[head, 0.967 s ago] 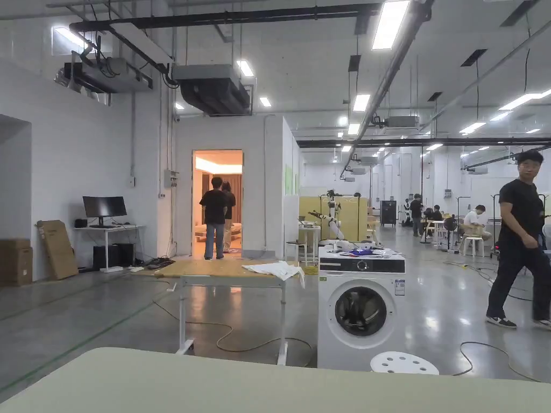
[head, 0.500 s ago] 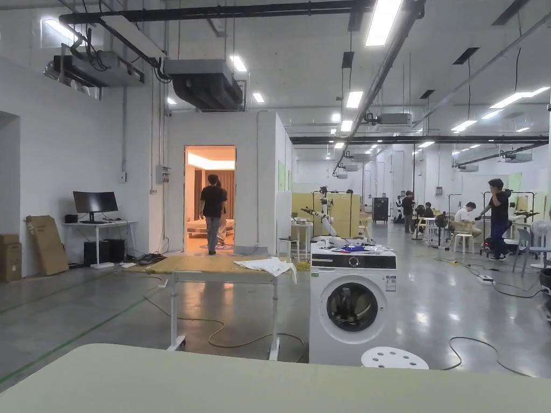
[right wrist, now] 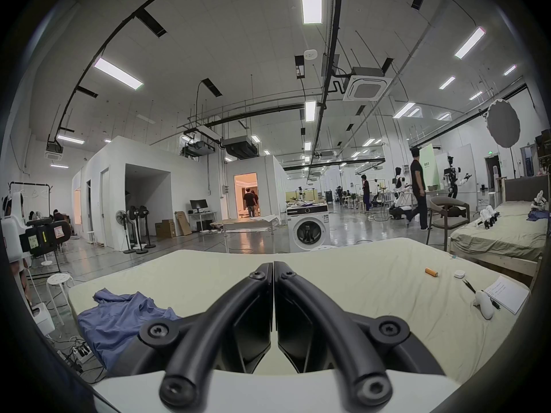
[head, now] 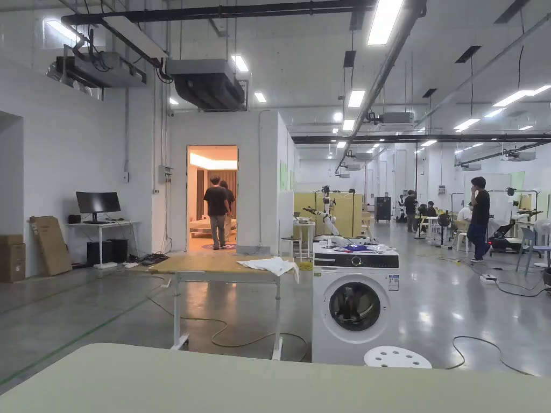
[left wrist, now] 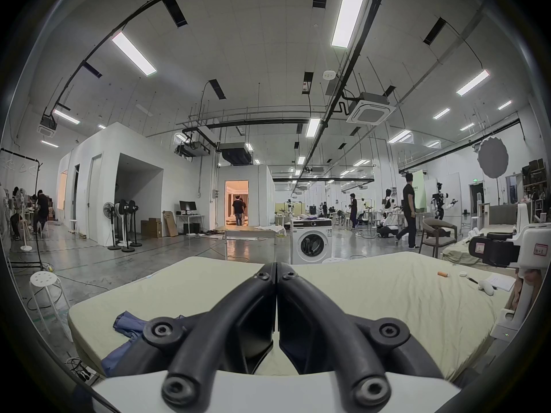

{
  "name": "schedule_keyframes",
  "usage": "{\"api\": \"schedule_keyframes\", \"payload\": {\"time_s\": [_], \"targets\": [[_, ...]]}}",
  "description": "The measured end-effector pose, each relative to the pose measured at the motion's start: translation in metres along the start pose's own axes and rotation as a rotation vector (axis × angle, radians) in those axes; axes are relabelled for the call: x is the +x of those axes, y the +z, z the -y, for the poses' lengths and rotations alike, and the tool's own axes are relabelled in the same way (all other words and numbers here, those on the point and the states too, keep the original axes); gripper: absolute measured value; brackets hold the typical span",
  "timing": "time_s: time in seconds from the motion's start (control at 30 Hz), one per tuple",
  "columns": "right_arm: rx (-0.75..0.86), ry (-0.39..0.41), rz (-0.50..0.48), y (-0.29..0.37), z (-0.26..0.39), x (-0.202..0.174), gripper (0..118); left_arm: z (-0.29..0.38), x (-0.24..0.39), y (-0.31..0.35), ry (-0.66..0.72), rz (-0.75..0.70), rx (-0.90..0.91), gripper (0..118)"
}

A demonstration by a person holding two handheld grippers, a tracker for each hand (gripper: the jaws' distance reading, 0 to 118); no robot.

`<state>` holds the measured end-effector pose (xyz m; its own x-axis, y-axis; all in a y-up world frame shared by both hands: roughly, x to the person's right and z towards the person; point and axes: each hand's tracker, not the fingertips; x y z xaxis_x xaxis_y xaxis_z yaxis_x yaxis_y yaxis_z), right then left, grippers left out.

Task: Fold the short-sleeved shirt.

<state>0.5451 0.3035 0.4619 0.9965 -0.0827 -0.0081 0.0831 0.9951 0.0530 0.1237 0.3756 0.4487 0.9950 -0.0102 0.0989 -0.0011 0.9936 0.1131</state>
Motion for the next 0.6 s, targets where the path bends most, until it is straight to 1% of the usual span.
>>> {"api": "schedule_keyframes", "payload": {"time_s": [0.2, 0.23, 0.3, 0.33, 0.37, 0.4, 0.43, 0.47, 0.5, 0.57, 0.6], "targets": [[0.012, 0.002, -0.001, 0.000, -0.004, 0.000, 0, -0.005, 0.000, 0.001, -0.023, -0.005, 0.008, 0], [0.032, -0.007, -0.007, 0.002, -0.005, -0.001, 0, -0.006, 0.001, 0.002, -0.031, -0.001, 0.012, 0], [0.059, -0.063, -0.039, 0.004, -0.007, -0.001, 0, -0.007, 0.003, 0.004, -0.036, 0.017, 0.024, 0], [0.060, -0.070, -0.051, 0.005, -0.008, -0.002, 0, -0.007, 0.005, 0.004, -0.042, 0.019, 0.031, 0], [0.059, -0.051, -0.051, 0.005, -0.009, -0.004, 0, -0.007, 0.008, 0.005, -0.065, 0.017, 0.037, 0], [0.062, 0.050, -0.034, 0.005, -0.010, -0.011, 0, -0.009, 0.014, 0.004, -0.123, 0.013, 0.035, 0], [0.064, 0.142, -0.009, 0.005, -0.009, -0.017, 0, -0.009, 0.020, 0.002, -0.184, 0.008, 0.025, 3], [0.067, 0.251, 0.016, 0.005, -0.007, -0.024, 0, -0.008, 0.031, 0.002, -0.295, 0.004, 0.014, 4], [0.062, 0.323, 0.035, 0.005, -0.005, -0.030, 0, -0.006, 0.041, 0.004, -0.394, 0.007, 0.012, 6], [0.039, 0.465, -0.001, 0.006, 0.004, -0.038, 0, 0.004, 0.061, 0.002, -0.595, 0.016, -0.040, 6], [0.025, 0.550, -0.010, 0.005, 0.010, -0.042, 0, 0.010, 0.068, -0.001, -0.656, 0.018, -0.087, 6]]}}
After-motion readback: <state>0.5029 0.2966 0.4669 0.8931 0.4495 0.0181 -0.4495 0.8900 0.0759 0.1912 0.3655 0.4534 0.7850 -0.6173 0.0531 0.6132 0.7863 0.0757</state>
